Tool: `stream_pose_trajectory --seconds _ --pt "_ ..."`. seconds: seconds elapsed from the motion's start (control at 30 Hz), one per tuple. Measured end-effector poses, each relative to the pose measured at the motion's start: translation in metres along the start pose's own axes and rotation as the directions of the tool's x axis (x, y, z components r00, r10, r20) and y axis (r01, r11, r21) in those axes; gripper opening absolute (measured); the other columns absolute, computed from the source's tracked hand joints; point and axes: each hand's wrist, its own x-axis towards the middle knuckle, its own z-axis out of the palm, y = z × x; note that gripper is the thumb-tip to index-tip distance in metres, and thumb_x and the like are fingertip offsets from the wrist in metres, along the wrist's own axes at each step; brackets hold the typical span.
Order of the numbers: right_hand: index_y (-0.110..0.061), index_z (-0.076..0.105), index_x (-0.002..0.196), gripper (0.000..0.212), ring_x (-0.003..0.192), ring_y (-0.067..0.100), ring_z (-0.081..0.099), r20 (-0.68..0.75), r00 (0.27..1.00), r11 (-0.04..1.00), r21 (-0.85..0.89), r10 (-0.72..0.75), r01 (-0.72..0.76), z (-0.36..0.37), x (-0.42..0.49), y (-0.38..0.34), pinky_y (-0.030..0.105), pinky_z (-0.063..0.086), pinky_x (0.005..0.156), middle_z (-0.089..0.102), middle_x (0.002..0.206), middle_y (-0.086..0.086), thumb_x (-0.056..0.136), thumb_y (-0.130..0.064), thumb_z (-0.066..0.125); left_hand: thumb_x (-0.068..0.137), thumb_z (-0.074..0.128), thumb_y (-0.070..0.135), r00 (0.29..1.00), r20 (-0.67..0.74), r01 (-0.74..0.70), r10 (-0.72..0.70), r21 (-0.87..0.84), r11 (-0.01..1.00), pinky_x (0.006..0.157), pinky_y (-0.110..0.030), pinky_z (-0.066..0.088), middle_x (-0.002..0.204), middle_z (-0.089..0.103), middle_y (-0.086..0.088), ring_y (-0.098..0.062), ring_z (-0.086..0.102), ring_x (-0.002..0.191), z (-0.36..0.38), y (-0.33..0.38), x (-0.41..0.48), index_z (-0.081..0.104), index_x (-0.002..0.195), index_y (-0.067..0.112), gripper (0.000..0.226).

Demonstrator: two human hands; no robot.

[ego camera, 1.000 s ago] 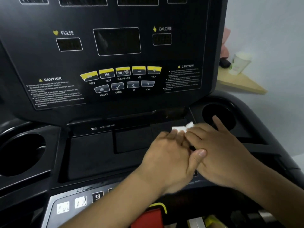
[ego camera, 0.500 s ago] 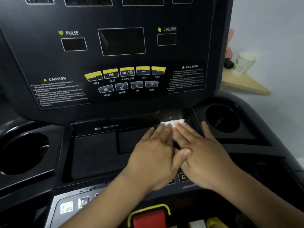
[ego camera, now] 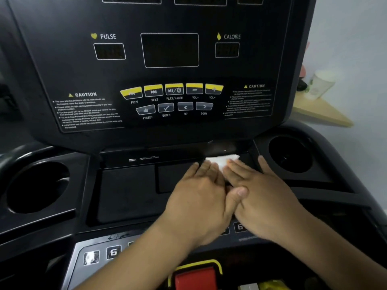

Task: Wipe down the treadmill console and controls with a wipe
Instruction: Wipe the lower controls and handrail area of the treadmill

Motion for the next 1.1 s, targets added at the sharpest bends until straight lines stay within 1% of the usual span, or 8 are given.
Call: stream_pose_trajectory --seconds 0.07,0.13,0.27,0.33,0.5,0.67,0.9,1.1 --pt "-0.024 0.035 0.146 0.072 0.146 0.006 0.013 -0.018 0.999 0.999 0.004 -0.039 0.039 0.005 -0.018 -0.004 0.039 -0.013 0.117 0.029 0.156 -0.005 0.083 -0.042 0.006 0.099 -0.001 0.055 0.998 -0.032 -0.061 0.059 -0.041 0.997 0.119 -0.036 0.024 0.135 0.06 -0.008 -0.022 0.045 0.135 0.009 0.005 -0.018 0.055 0.137 0.015 0.079" --pt "-0.022 0.041 0.143 0.076 0.144 0.008 0.02 0.003 1.0 0.999 0.042 -0.03 0.03 0.004 -0.026 -0.011 0.033 -0.014 0.115 0.037 0.153 -0.003 0.079 -0.042 0.004 0.103 0.008 0.052 0.993 -0.084 -0.079 0.077 -0.018 0.997 0.113 -0.038 0.036 0.123 0.068 -0.005 -0.021 0.056 0.126 0.014 0.007 -0.029 0.065 0.126 0.015 0.072" --pt "-0.018 0.009 0.155 0.062 0.148 0.008 0.001 -0.038 0.999 0.997 0.079 0.0 0.003 -0.002 0.004 -0.01 0.035 -0.007 0.12 0.005 0.163 -0.002 0.097 -0.034 0.023 0.093 -0.01 0.057 1.0 -0.005 0.018 -0.018 0.016 1.0 0.123 -0.036 0.011 0.156 0.036 -0.005 -0.017 0.022 0.148 0.002 -0.001 -0.007 0.031 0.153 0.017 0.083" --pt "-0.02 0.012 0.154 0.059 0.147 0.006 0.005 -0.043 0.999 0.993 0.115 0.022 -0.017 -0.007 0.01 -0.005 0.034 -0.005 0.12 0.009 0.162 -0.004 0.099 -0.031 0.026 0.088 -0.014 0.057 1.0 -0.006 0.009 -0.009 0.009 1.0 0.123 -0.035 0.008 0.157 0.034 -0.005 -0.017 0.019 0.149 -0.004 -0.003 0.0 0.029 0.153 0.018 0.087" --pt "-0.022 0.031 0.148 0.075 0.144 0.007 0.019 0.058 0.996 0.996 0.066 -0.062 0.058 0.002 -0.028 -0.012 0.028 -0.013 0.113 0.03 0.156 -0.004 0.08 -0.04 0.003 0.102 0.008 0.052 0.993 -0.083 -0.083 0.083 0.006 0.997 0.106 -0.035 0.044 0.112 0.072 -0.007 -0.022 0.063 0.112 0.009 0.005 -0.031 0.069 0.117 0.012 0.074" --pt "-0.019 0.007 0.155 0.058 0.148 0.008 0.001 0.013 1.0 0.998 0.061 -0.002 0.001 -0.011 0.01 -0.003 0.035 -0.006 0.12 0.007 0.163 -0.002 0.1 -0.03 0.023 0.09 -0.011 0.057 0.998 -0.057 -0.007 0.007 0.008 1.0 0.122 -0.033 0.007 0.147 0.048 -0.002 -0.014 0.031 0.142 -0.002 -0.003 0.0 0.042 0.146 0.02 0.085" --pt "-0.024 0.003 0.155 0.058 0.147 0.005 -0.002 0.019 0.997 0.994 0.089 -0.068 0.066 0.003 -0.014 0.002 0.029 -0.012 0.117 0.003 0.163 -0.009 0.101 -0.029 0.024 0.099 0.004 0.061 0.993 -0.104 -0.068 0.061 -0.063 0.996 0.119 -0.033 0.021 0.109 0.053 0.003 -0.014 0.045 0.11 0.012 -0.006 -0.01 0.057 0.13 0.015 0.077" --pt "-0.021 0.01 0.155 0.058 0.147 0.005 -0.002 -0.023 0.997 0.99 0.117 -0.07 0.072 -0.002 0.0 0.01 0.03 -0.009 0.119 0.006 0.163 -0.005 0.101 -0.025 0.031 0.092 -0.003 0.066 0.999 -0.046 -0.029 0.027 -0.056 0.998 0.109 -0.032 0.025 0.148 0.037 0.001 -0.015 0.031 0.133 0.005 -0.007 0.001 0.04 0.146 0.02 0.083"
